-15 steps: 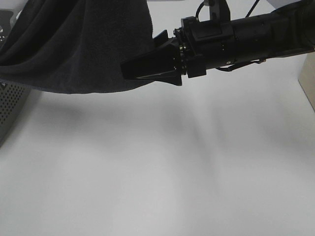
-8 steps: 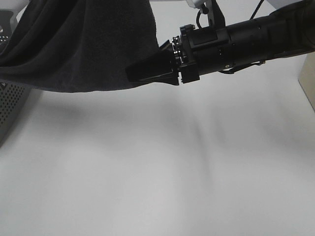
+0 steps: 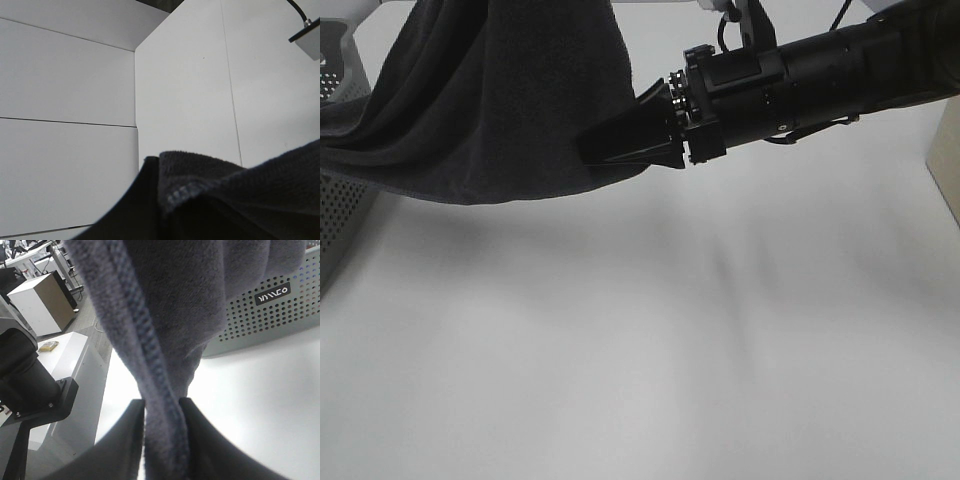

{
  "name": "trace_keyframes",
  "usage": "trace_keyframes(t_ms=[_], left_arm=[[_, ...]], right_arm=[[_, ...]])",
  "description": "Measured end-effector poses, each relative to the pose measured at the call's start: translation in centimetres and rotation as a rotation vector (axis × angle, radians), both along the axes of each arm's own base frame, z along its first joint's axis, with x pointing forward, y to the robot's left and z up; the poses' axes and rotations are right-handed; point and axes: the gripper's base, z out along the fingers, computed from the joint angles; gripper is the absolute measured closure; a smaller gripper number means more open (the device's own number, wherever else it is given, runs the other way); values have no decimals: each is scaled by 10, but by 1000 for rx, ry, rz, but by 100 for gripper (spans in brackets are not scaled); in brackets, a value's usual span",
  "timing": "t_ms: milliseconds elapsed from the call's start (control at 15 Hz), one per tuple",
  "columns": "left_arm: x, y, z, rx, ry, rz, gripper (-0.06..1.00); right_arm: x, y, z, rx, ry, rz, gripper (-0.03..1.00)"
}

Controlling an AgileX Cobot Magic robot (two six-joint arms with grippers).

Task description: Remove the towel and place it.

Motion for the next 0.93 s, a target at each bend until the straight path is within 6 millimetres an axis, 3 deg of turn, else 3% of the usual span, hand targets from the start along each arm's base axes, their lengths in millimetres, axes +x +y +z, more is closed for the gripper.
trace_keyframes(t_ms=[267, 467, 667, 933], left_arm=[[1, 1, 0, 5, 0, 14, 94], [1, 1, 0, 2, 2, 15, 94], [1, 1, 0, -23, 22, 29, 94], [1, 1, 0, -96, 81, 68, 94]], right_arm=[[-1, -2, -3, -49, -4, 23, 73], [-2, -2, -5, -64, 0, 28, 96], [-1, -2, -5, -70, -2, 17, 96], [5, -3, -6, -84, 133, -106, 96]])
